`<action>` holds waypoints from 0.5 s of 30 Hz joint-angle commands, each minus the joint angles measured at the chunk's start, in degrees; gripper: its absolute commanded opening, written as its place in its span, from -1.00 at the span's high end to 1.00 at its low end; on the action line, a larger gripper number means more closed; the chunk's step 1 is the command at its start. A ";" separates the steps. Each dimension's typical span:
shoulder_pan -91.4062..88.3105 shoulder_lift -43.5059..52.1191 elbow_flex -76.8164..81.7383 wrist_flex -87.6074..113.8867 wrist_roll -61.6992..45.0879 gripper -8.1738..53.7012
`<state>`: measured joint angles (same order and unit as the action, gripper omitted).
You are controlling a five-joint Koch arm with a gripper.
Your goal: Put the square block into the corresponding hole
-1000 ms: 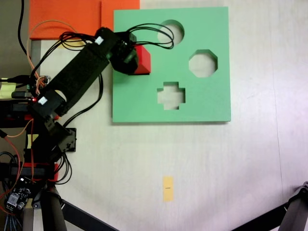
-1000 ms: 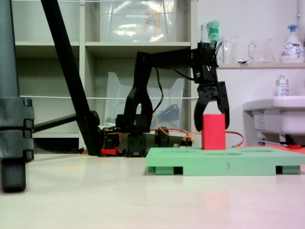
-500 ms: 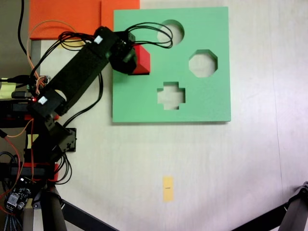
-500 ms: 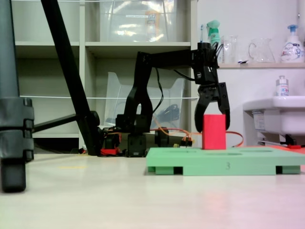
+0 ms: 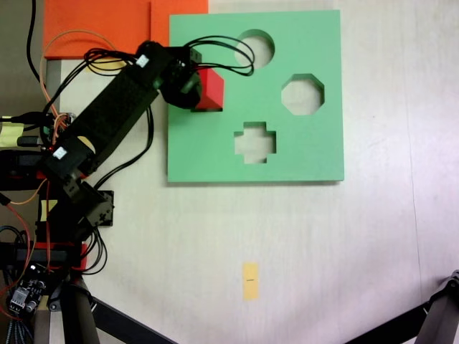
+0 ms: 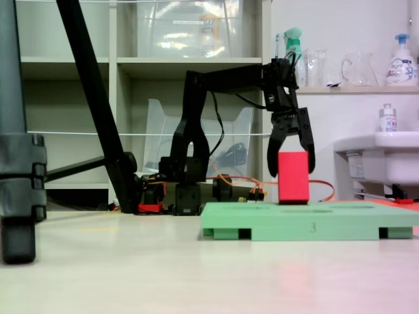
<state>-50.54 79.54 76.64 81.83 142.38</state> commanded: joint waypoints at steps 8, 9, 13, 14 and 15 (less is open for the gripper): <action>-2.37 0.44 0.00 0.26 0.00 0.33; -2.46 0.26 0.26 0.26 0.00 0.33; -2.37 -0.88 1.41 0.35 0.00 0.33; -2.29 -1.76 1.41 0.35 0.00 0.33; -2.11 -2.46 1.41 0.35 -0.09 0.33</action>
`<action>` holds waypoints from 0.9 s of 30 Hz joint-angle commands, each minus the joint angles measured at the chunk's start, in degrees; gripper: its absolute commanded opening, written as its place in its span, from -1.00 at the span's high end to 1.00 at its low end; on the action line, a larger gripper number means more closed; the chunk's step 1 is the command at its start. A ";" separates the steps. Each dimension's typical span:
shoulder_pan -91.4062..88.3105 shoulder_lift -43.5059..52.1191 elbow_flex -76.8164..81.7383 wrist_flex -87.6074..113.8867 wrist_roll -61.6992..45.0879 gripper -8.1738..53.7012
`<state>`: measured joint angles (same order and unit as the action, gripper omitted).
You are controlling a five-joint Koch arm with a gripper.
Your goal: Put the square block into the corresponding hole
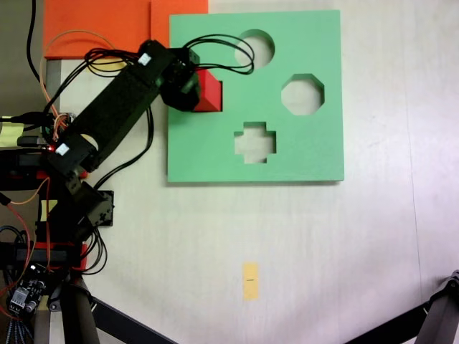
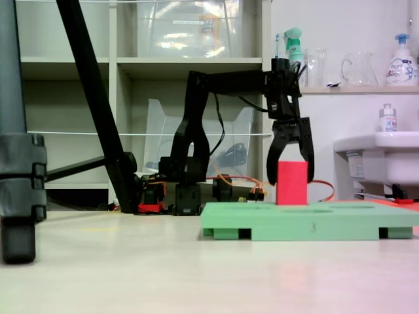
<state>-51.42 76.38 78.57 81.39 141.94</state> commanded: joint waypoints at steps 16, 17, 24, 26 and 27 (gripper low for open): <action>2.81 -3.96 0.18 -6.50 -12.30 -0.95; 2.64 -3.08 0.18 -6.77 -12.92 -0.95; 1.05 16.08 2.37 -6.68 -23.73 -0.94; 1.14 22.41 4.13 -6.77 -33.13 -0.92; 1.93 24.52 4.48 -6.77 -42.28 -0.91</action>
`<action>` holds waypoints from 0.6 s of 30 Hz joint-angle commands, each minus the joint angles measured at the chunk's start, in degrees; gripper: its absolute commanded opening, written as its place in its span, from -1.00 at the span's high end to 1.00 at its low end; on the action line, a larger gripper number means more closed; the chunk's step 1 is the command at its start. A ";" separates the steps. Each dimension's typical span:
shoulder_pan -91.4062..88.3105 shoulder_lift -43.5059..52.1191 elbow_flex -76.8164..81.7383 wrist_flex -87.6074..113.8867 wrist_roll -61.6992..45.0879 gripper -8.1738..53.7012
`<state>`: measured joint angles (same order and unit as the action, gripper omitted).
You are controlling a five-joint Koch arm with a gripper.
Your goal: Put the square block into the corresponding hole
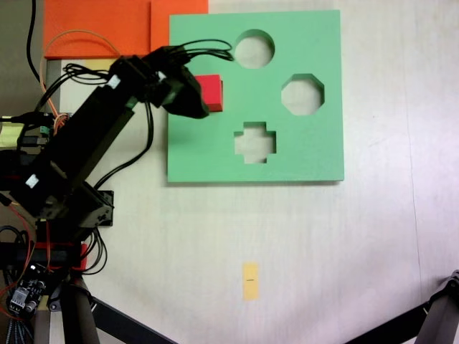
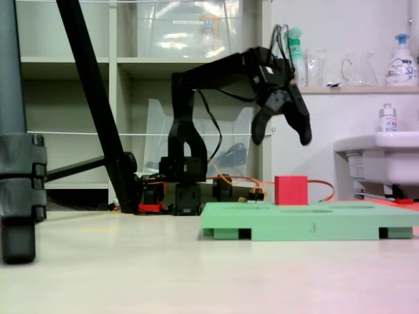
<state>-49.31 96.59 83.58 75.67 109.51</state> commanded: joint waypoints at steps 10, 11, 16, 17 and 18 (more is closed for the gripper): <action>21.97 23.20 11.78 -3.43 -92.55 -0.59; 26.72 24.79 14.59 -5.62 -98.26 -0.59; 45.00 29.97 29.62 -21.09 -113.91 -0.56; 47.11 31.55 33.40 -24.87 -115.31 -0.56; 49.22 33.22 37.71 -28.83 -116.46 -0.53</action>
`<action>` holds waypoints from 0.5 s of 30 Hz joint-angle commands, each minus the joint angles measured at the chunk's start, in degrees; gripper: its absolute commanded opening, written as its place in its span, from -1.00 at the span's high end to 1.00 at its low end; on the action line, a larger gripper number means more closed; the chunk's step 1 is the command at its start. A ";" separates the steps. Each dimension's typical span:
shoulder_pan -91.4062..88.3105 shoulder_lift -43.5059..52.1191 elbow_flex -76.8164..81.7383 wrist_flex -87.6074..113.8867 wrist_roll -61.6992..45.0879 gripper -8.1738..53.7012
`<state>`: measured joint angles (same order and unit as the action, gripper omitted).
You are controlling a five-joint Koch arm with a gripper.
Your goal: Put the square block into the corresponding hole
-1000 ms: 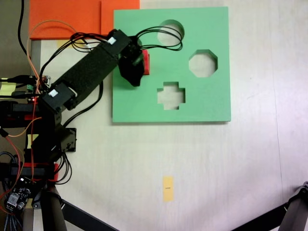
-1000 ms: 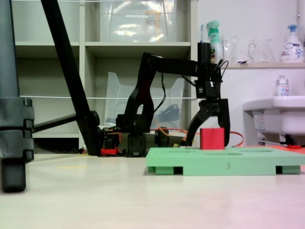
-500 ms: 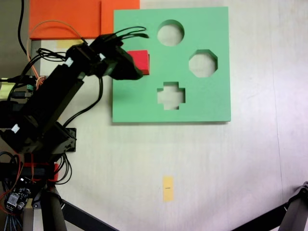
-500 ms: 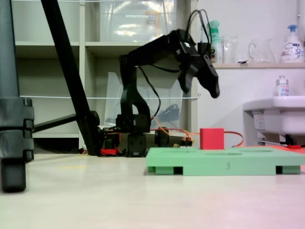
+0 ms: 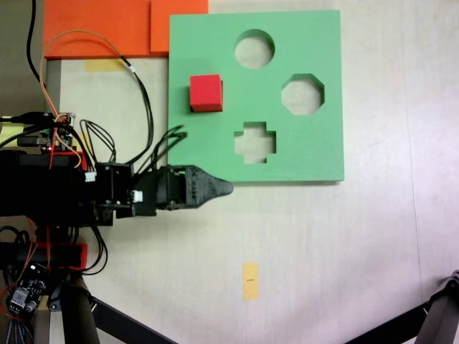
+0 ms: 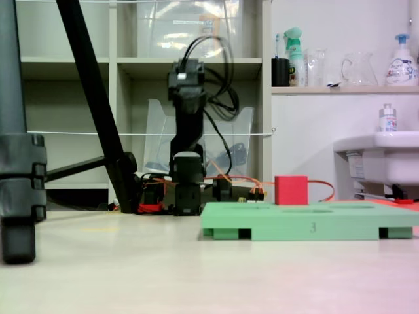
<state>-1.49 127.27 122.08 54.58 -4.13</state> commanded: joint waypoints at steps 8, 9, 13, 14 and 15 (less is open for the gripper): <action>4.48 4.66 27.33 -30.06 -3.43 -0.49; 4.31 4.66 29.36 -31.55 -3.43 -0.49; 3.52 5.54 36.30 -31.73 -3.16 -0.49; 2.99 5.54 38.41 -33.05 -3.08 -0.49; 2.99 5.54 41.84 -37.88 -2.55 -0.49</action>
<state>1.41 128.41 162.42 20.65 -6.68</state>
